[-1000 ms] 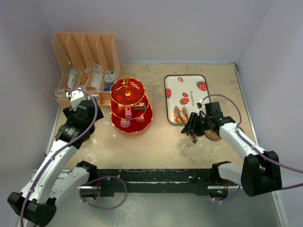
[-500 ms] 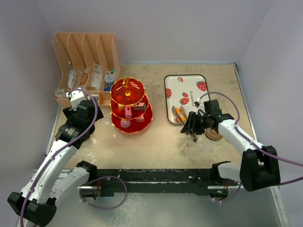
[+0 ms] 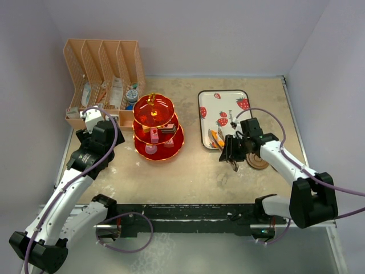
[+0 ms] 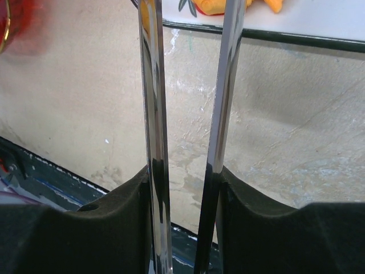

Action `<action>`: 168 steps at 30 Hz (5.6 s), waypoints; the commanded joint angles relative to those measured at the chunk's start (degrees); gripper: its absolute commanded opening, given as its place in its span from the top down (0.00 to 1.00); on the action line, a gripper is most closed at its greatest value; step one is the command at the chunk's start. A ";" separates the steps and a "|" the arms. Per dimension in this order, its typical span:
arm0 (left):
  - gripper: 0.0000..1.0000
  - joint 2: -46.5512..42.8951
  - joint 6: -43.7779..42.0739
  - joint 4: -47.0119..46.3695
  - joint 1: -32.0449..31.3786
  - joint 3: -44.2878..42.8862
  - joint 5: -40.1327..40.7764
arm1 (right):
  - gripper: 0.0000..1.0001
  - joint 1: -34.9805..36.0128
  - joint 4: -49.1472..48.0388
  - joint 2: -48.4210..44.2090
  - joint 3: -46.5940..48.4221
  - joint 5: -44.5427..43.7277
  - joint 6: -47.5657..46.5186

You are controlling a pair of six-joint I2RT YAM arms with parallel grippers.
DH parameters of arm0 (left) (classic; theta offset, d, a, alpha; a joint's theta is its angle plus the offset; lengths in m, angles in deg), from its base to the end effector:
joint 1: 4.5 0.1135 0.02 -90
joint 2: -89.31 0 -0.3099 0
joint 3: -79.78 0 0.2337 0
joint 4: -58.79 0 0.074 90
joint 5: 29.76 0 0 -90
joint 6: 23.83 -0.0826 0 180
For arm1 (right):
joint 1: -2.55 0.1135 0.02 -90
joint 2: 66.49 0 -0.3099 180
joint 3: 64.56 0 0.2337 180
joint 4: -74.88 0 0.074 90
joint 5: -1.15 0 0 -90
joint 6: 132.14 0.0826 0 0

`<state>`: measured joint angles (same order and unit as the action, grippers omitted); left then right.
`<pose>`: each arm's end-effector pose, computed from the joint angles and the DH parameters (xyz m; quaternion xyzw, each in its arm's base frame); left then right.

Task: Serve the afternoon tea
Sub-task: Pick up the desert from the tray, then place the desert on the desert table.

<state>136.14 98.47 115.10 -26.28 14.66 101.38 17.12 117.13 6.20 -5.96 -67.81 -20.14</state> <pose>0.1475 -0.0004 0.3290 -0.2305 0.8239 0.0948 0.5090 0.2231 0.0886 0.2267 0.0082 0.9425 0.2552 0.2155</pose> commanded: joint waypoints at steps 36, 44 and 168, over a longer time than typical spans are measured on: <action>0.14 0.75 -0.39 -1.66 -0.15 0.19 0.14 | 0.63 5.38 0.36 1.11 2.38 -7.28 -0.21; 0.14 0.74 -0.39 -1.62 -0.19 0.11 0.21 | 0.74 5.39 -0.86 -2.82 3.91 -8.18 0.81; 0.03 -0.48 0.48 -0.74 -0.19 -0.42 2.70 | 0.77 16.07 -1.49 -7.50 32.67 3.55 11.29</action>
<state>136.08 98.51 115.29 -26.28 14.69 103.46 28.48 119.77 -3.16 23.11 -63.85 -9.43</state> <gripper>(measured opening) 0.965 0.317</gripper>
